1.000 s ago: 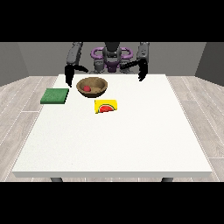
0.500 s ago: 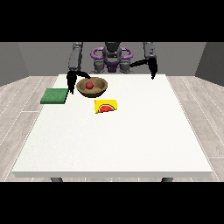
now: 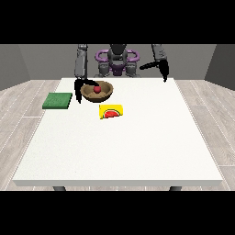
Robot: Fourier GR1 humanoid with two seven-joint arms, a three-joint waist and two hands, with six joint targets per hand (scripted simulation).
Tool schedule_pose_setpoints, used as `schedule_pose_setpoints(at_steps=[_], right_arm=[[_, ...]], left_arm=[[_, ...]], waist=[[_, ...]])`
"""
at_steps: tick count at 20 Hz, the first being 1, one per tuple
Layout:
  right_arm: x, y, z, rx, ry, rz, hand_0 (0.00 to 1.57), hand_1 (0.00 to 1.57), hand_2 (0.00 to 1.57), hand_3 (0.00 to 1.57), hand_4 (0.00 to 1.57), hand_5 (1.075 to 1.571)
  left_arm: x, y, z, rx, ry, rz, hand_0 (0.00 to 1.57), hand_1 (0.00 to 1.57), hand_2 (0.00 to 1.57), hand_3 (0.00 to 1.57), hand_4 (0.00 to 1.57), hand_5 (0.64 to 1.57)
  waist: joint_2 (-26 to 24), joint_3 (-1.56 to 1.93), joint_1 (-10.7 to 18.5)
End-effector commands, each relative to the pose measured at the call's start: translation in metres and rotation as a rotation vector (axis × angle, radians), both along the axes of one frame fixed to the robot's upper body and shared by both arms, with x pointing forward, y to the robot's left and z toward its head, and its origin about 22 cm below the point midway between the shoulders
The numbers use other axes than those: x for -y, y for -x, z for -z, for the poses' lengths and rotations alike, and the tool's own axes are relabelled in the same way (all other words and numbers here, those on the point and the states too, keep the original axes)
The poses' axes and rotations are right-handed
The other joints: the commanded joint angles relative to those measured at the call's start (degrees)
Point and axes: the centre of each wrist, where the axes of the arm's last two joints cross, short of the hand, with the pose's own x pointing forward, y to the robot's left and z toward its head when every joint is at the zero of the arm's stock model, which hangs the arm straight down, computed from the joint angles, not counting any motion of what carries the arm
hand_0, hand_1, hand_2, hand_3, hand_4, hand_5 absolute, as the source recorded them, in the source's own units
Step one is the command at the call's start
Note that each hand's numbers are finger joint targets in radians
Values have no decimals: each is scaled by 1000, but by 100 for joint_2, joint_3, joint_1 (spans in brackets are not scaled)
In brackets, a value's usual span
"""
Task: Pick the cup and pour the ball into the bowl, then pick the bowl and place it on the pad
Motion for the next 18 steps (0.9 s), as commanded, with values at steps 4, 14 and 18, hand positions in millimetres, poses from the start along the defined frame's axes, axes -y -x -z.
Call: schedule_pose_setpoints(at_steps=[4,14,18], right_arm=[[25,32,30,-261,78,204,1453,1453,1571,0,468,1512],[24,26,18,-415,559,251,1571,1571,1571,1256,898,1566],[-15,-2,-7,-471,556,178,1571,1571,1571,945,844,1563]], left_arm=[[2,-4,-21,78,18,62,0,0,0,0,80,1571],[-4,-1,-4,-15,22,61,0,0,0,0,898,1466],[-39,16,34,-130,37,-70,0,0,0,0,973,1423]], waist=[[420,10,320],[-246,-22,542],[-974,-12,-184]])
